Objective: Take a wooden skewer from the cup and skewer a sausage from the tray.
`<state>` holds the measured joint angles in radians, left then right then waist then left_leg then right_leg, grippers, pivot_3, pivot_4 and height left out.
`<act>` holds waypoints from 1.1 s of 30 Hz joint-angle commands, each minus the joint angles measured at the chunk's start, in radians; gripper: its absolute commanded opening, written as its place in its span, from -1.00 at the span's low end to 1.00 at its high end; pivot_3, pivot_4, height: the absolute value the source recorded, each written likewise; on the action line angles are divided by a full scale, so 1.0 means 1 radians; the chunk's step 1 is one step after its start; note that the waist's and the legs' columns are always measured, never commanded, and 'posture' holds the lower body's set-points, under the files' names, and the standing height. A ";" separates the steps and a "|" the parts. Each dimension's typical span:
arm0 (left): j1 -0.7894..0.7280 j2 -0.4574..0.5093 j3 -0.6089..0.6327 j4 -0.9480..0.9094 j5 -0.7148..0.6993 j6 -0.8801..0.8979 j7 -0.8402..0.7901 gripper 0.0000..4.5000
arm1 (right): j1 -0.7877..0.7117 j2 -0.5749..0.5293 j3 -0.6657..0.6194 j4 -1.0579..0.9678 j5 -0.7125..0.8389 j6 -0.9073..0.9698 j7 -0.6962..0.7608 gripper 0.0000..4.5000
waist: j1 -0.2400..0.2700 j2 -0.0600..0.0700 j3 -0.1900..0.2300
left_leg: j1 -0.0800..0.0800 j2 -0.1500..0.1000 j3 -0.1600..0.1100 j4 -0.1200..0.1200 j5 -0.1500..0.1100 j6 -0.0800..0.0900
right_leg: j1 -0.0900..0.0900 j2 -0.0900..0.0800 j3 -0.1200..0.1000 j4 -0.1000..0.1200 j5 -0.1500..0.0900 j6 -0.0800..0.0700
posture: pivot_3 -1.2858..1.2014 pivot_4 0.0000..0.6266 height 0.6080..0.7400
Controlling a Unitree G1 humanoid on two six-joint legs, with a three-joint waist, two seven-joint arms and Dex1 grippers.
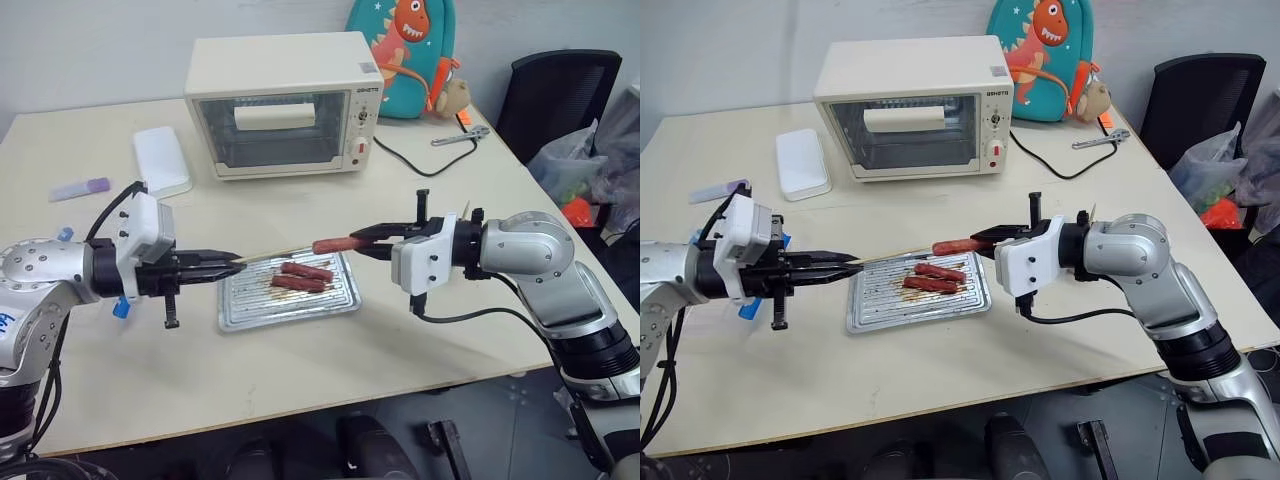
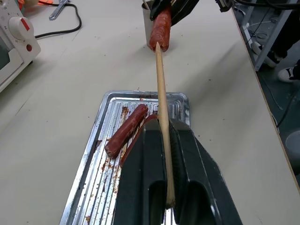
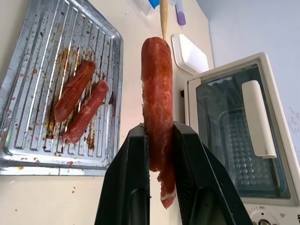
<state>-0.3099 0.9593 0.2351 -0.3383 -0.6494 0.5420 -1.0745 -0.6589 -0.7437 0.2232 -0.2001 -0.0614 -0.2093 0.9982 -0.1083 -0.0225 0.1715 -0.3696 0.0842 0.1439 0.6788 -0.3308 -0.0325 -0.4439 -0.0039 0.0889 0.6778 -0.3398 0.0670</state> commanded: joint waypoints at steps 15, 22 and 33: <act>-0.005 0.017 0.029 0.002 0.010 -0.030 -0.013 -1.00 | -0.014 -0.008 -0.042 -0.029 0.007 -0.003 -0.026 -0.79 | 0.000 0.000 0.000 | 0.000 0.000 0.000 0.000 0.000 0.000 | 0.000 0.000 0.000 0.000 0.000 0.000 | 0.03 -0.52 1.00; -0.014 0.005 0.010 -0.001 0.011 -0.035 -0.009 -1.00 | -0.015 -0.003 -0.039 -0.045 0.011 0.010 -0.028 -0.79 | 0.000 0.000 0.000 | 0.000 0.000 0.000 0.000 0.000 0.000 | 0.000 0.000 0.000 0.000 0.000 0.000 | 0.03 -0.52 1.00; -0.048 -0.011 -0.021 0.006 0.016 -0.039 -0.009 -1.00 | -0.014 0.007 -0.025 -0.068 0.010 0.016 -0.025 -0.79 | 0.000 0.000 0.000 | 0.000 0.000 0.000 0.000 0.000 0.000 | 0.000 0.000 0.000 0.001 0.000 0.000 | 0.03 -0.52 1.00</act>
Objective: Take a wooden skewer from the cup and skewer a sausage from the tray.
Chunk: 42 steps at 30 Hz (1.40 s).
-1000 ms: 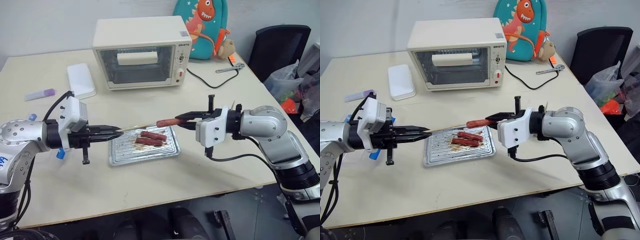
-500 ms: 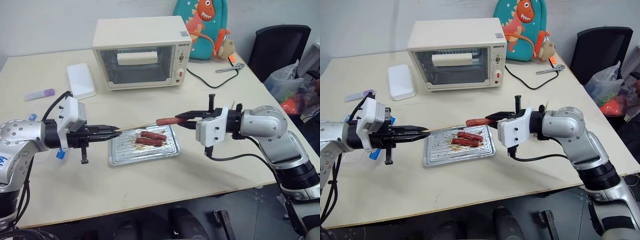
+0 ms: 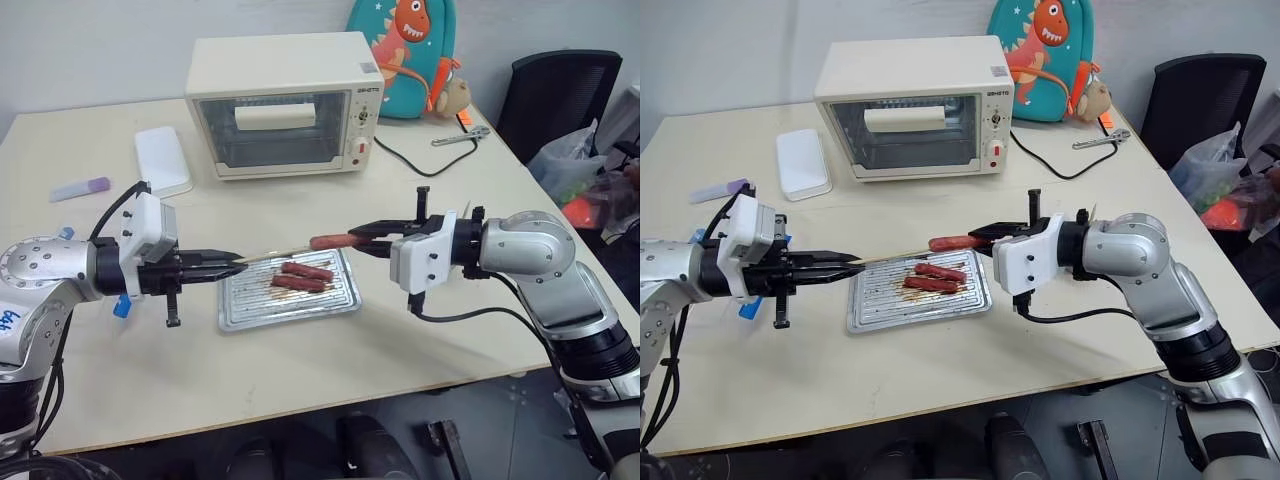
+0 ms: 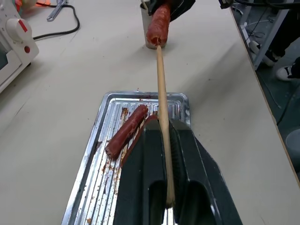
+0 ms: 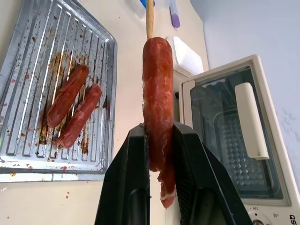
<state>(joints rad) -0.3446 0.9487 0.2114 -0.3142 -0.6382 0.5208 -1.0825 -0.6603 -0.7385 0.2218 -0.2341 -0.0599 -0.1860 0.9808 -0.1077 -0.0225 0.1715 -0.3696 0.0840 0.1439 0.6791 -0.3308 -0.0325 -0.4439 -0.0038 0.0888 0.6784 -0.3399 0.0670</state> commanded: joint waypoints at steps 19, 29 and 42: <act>-0.066 -0.027 -0.054 -0.005 0.024 -0.031 -0.018 -1.00 | -0.029 0.022 -0.011 -0.023 0.004 -0.012 -0.010 -0.79 | 0.000 0.000 0.000 | 0.000 0.000 0.000 0.001 0.000 0.000 | 0.000 0.000 0.000 0.000 0.000 0.000 | 0.03 -0.52 1.00; -0.150 -0.101 -0.133 0.031 0.070 -0.059 -0.010 -1.00 | -0.037 0.036 -0.002 -0.037 0.006 -0.006 -0.002 -0.79 | 0.003 0.000 0.000 | 0.000 -0.001 0.000 0.002 0.000 0.000 | 0.000 0.000 0.000 0.001 0.000 0.000 | 0.03 -0.52 1.00; -0.167 -0.114 -0.131 0.046 0.086 -0.071 -0.014 -1.00 | -0.024 0.035 0.000 -0.032 -0.015 -0.034 -0.010 -0.79 | 0.001 0.000 0.000 | 0.000 0.000 0.000 0.002 0.000 0.000 | 0.000 0.000 0.000 0.001 0.000 0.000 | 0.03 -0.52 1.00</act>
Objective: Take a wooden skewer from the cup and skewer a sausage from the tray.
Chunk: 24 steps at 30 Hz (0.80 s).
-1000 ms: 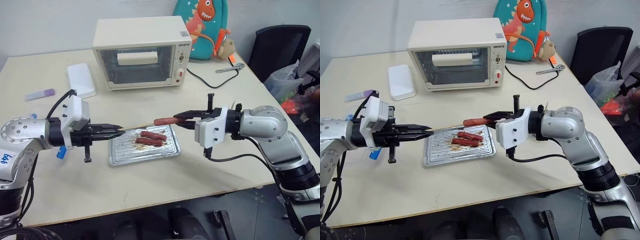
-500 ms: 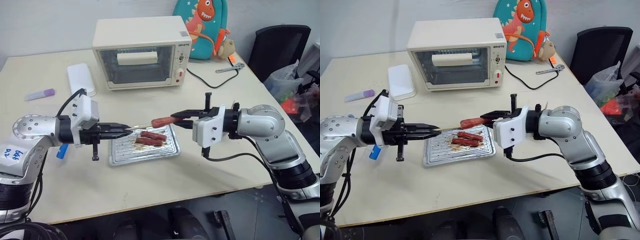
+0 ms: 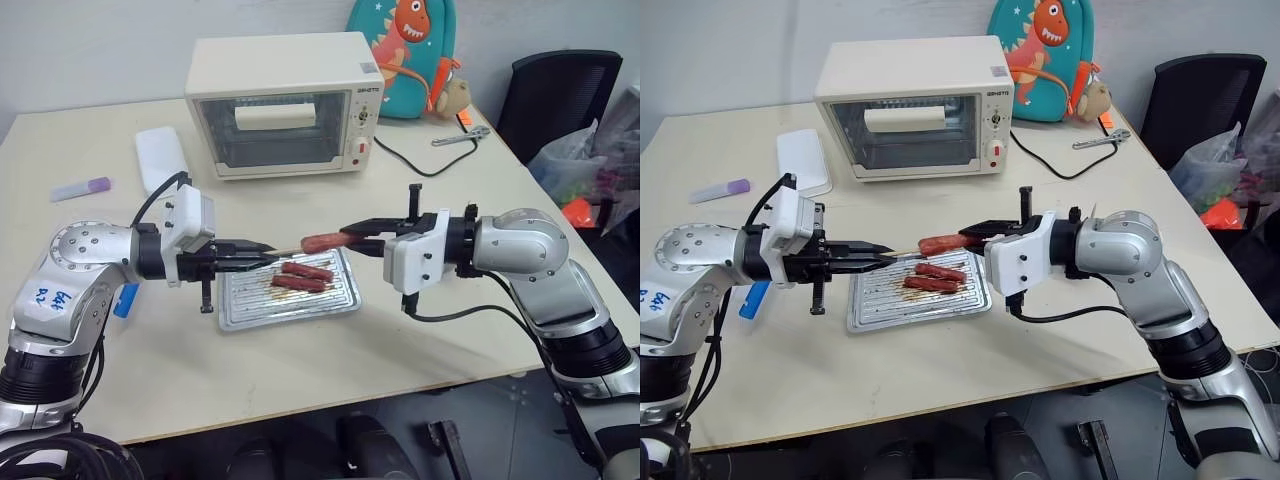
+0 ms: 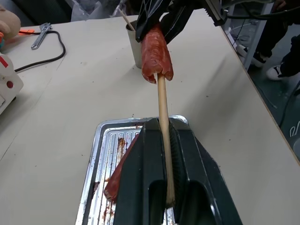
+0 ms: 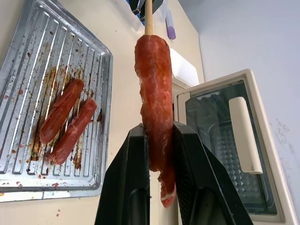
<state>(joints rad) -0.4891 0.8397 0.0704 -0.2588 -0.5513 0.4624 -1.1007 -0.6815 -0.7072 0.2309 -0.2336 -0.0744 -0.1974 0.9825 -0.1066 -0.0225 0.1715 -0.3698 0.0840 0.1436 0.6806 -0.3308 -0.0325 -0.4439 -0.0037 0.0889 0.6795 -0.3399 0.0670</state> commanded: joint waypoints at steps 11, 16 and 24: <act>-0.014 0.005 0.038 -0.005 -0.001 -0.014 0.000 -1.00 | 0.006 -0.008 -0.014 -0.008 -0.026 -0.059 -0.011 -0.79 | 0.000 0.000 0.000 | 0.000 0.000 0.000 0.000 0.000 0.000 | 0.000 0.000 0.000 0.000 0.000 0.000 | 0.03 -0.52 1.00; -0.021 -0.003 0.035 -0.007 -0.002 -0.013 0.007 -1.00 | 0.009 -0.011 -0.010 -0.003 -0.039 -0.078 -0.013 -0.79 | 0.000 0.000 0.000 | 0.000 0.000 0.000 0.000 0.000 0.000 | 0.000 0.000 0.000 0.000 0.000 0.000 | 0.03 -0.52 1.00; -0.025 -0.022 0.021 -0.013 0.006 -0.019 0.018 -1.00 | 0.015 -0.009 -0.005 -0.011 -0.036 -0.089 -0.004 -0.79 | 0.000 0.000 0.000 | 0.000 0.000 0.000 0.000 0.000 0.000 | 0.000 0.000 0.000 0.000 0.000 0.000 | 0.03 -0.52 1.00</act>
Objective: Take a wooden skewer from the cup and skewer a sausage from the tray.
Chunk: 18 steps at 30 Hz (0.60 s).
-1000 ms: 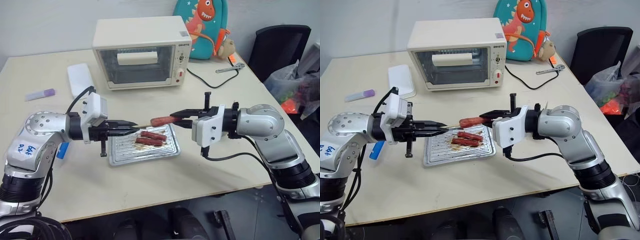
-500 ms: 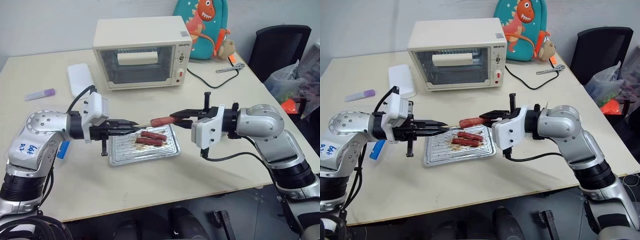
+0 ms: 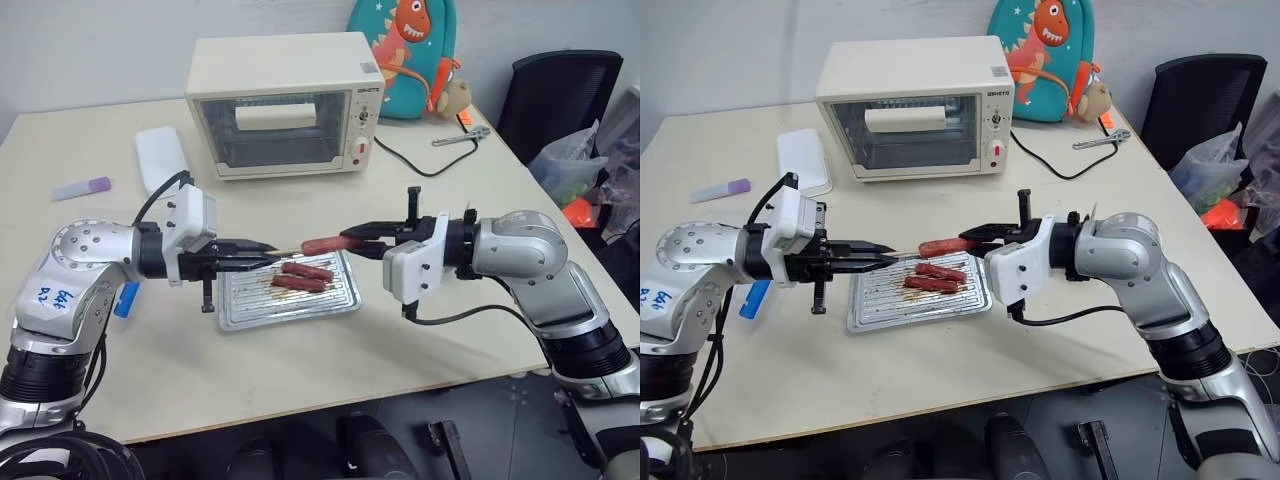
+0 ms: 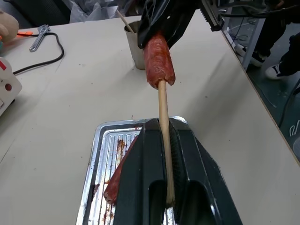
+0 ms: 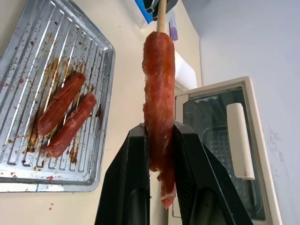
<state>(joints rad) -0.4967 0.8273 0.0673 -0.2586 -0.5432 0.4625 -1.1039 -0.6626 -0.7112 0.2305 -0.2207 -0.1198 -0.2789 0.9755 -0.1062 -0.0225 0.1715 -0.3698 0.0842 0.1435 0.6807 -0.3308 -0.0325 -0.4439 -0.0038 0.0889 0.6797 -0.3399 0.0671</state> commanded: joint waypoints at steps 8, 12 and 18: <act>-0.023 -0.030 0.015 -0.017 0.005 -0.020 0.029 -1.00 | -0.011 0.006 -0.002 -0.034 0.020 0.000 0.005 -0.79 | 0.000 0.000 0.000 | 0.000 0.000 0.000 0.000 0.000 0.000 | 0.000 0.000 0.000 0.000 0.000 0.000 | 0.03 -0.52 1.00; -0.023 -0.038 0.012 -0.016 0.012 -0.022 0.032 -1.00 | -0.017 0.012 -0.004 -0.036 0.023 0.013 0.000 -0.79 | 0.000 0.000 0.000 | 0.000 0.000 0.000 0.000 0.000 0.000 | 0.000 0.000 0.000 0.000 0.000 0.000 | 0.03 -0.52 1.00; -0.012 -0.037 0.020 -0.018 0.018 -0.025 0.027 -1.00 | -0.018 0.009 -0.011 -0.032 0.025 0.024 -0.001 -0.53 | 0.000 0.000 0.000 | 0.000 0.000 0.000 0.000 0.000 0.000 | 0.000 0.000 0.000 0.000 0.000 0.000 | 0.03 -0.52 1.00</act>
<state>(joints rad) -0.4969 0.7896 0.0668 -0.2588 -0.5236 0.4590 -1.0852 -0.6633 -0.7089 0.2306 -0.2214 -0.1159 -0.2554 0.9768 -0.1065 -0.0225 0.1715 -0.3698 0.0843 0.1434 0.6809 -0.3308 -0.0325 -0.4439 -0.0038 0.0889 0.6800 -0.3399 0.0671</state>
